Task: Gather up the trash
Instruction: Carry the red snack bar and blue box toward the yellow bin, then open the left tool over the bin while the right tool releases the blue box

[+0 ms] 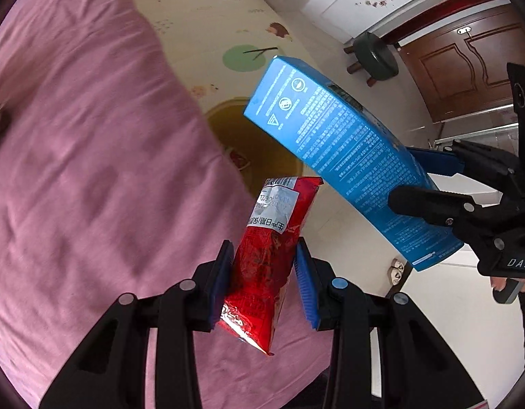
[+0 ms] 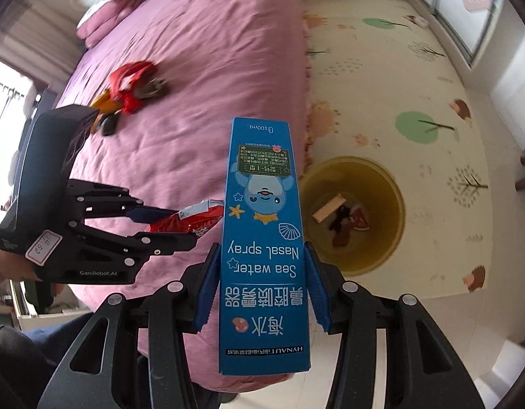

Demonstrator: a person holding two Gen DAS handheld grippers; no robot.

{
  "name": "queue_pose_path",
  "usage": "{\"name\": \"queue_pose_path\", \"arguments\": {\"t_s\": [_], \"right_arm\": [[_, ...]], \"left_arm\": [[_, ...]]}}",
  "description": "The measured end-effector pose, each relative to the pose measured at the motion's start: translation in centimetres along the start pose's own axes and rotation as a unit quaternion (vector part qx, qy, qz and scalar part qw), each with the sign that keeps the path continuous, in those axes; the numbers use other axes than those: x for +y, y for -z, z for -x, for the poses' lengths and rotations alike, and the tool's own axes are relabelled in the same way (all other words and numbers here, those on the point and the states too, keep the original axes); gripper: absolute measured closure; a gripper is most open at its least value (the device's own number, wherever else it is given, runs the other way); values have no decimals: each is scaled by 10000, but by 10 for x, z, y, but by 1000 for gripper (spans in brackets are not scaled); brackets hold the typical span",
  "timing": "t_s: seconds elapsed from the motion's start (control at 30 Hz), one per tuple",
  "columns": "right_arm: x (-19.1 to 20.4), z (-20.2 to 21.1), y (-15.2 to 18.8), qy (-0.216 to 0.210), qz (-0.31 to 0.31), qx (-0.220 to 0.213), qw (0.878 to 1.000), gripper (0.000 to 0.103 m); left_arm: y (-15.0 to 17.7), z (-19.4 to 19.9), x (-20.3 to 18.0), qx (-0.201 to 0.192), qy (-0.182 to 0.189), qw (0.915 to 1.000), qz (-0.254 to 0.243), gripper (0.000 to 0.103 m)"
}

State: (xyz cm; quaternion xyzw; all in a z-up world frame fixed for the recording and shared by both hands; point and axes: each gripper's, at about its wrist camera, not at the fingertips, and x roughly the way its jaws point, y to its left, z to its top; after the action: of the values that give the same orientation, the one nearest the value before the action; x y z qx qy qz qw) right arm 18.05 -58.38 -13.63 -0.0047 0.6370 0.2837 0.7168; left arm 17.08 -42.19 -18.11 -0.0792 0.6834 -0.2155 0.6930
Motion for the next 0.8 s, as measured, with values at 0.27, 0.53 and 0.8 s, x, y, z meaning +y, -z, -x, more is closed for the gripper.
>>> {"name": "queue_pose_path", "arguments": {"t_s": [0.27,0.53,0.8], "right_arm": [[-53,14,7,95,-468,-161,9987,57],[-90,25,0,241,-832,-262,9959,35],[-97,31,-8,423,-933,-359,9941,33]], "left_arm": [[-36,-22,-40,190,60,9994,-279,66],[-69,-24,-70,101,54,9984,-553,14],[-70,-11,-60,-8,-288,9980,-567,10]]}}
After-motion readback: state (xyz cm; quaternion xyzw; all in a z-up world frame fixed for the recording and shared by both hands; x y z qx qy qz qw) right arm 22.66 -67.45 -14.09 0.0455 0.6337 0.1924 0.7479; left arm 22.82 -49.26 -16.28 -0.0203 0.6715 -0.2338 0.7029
